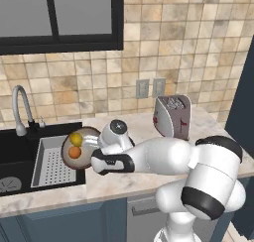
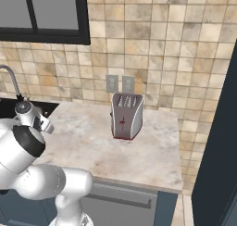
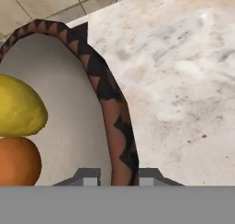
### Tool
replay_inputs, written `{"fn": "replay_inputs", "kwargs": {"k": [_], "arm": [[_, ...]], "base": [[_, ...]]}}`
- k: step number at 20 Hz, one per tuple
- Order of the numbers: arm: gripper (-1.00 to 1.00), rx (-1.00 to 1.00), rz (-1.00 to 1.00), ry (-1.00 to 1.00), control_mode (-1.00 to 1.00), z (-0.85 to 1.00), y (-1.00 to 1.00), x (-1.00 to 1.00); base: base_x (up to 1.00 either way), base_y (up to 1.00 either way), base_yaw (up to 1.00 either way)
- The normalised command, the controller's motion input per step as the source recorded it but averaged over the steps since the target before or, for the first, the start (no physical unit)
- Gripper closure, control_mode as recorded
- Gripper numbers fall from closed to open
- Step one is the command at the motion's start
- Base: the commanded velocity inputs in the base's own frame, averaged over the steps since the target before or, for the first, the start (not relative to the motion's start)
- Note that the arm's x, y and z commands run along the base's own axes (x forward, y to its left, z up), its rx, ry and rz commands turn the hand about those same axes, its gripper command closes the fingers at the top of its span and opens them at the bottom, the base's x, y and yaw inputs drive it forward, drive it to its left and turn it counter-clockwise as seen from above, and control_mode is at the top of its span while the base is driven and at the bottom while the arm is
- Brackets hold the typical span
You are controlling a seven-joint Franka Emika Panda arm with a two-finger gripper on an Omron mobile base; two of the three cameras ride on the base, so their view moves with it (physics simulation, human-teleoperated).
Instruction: Dump the tangerine and lemon from the bowl so the bowl can be washed. Place the bowl in the sink after clearing the leftovers.
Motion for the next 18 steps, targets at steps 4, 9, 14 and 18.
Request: {"fn": "replay_inputs", "kwargs": {"k": [4, 9, 14, 18], "arm": [[1.00, -0.05, 0.00, 0.02, -1.00, 0.00, 0.03, 0.02], [1.00, -0.14, 0.00, 0.00, -1.00, 0.00, 0.26, 0.13], [1.00, -0.12, 0.00, 0.00, -1.00, 0.00, 0.31, 0.23], [1.00, -0.15, 0.00, 0.00, -1.00, 0.00, 0.32, 0.19]], "base": [[0.00, 0.00, 0.00], [0.00, 0.00, 0.00], [0.00, 0.00, 0.00], [0.00, 0.00, 0.00]]}}
